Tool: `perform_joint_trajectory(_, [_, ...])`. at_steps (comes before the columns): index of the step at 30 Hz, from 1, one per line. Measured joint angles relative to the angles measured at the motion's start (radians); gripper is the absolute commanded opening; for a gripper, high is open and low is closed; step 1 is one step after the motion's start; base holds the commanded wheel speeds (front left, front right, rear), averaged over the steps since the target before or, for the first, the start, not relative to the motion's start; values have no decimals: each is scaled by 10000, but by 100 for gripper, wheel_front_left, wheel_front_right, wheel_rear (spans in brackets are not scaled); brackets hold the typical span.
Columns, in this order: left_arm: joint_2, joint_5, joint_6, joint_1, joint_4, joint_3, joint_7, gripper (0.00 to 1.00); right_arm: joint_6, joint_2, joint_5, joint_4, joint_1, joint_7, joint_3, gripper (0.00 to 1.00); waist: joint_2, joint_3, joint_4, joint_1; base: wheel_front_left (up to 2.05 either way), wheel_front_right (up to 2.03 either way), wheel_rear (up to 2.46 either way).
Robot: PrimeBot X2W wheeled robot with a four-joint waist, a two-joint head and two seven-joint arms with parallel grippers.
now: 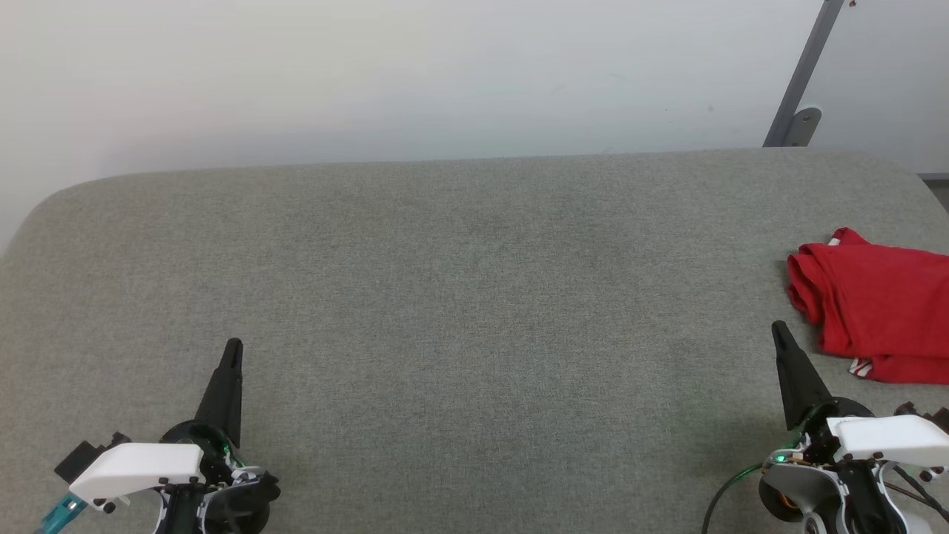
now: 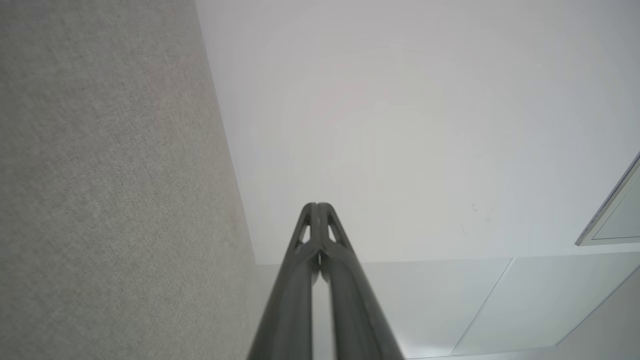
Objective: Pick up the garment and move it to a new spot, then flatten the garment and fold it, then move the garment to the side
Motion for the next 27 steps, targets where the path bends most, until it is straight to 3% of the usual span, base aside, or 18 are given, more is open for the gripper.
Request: perform_joint_trajectory(27, [-27,17,0,-2,2,40,36,0,0,0,0,0,-21,0,0,0,0,0,0,0,0,0,0])
